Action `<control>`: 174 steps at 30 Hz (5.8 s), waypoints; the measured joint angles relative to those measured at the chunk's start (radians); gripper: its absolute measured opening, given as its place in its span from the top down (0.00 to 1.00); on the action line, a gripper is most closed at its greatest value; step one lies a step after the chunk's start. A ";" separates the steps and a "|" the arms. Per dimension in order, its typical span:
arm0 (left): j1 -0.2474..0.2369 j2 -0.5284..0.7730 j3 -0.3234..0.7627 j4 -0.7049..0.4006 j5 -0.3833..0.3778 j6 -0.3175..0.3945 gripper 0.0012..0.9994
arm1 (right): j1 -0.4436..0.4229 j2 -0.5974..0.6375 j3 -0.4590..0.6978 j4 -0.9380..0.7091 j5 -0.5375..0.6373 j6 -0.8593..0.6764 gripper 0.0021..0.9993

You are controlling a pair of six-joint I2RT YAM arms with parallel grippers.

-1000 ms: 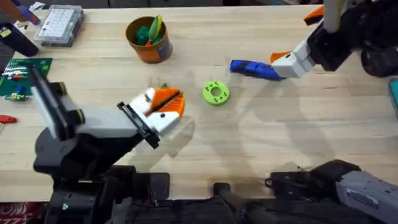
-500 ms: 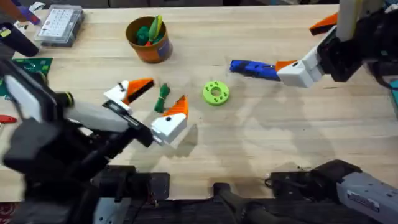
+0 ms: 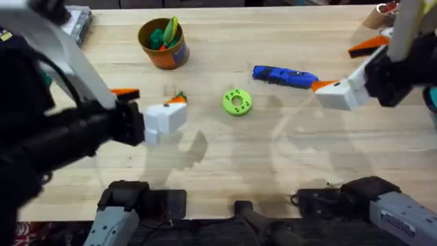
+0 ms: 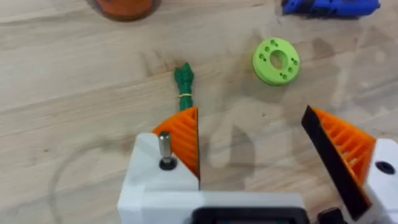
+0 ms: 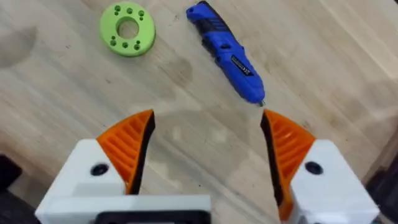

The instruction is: Pick up the gripper from the table and insert it into the empty holder that is missing its gripper. Then pick up a screw, insert it into the mounting hole, and use the screwdriver to tighten it. Finally, clean up the table by picking up the vegetable and placing it into the bucket.

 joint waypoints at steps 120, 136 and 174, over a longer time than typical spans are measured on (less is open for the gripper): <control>-0.018 0.881 0.511 0.280 -0.400 0.004 0.01 | -0.137 -0.270 -0.248 0.188 -0.116 -0.005 0.00; -0.211 0.416 0.383 -0.042 -0.398 -0.134 0.01 | -0.137 -0.270 -0.248 0.169 -0.116 -0.005 0.00; -0.286 0.341 0.198 -0.056 -0.376 -0.244 0.01 | -0.137 -0.270 -0.248 0.169 -0.116 -0.005 0.00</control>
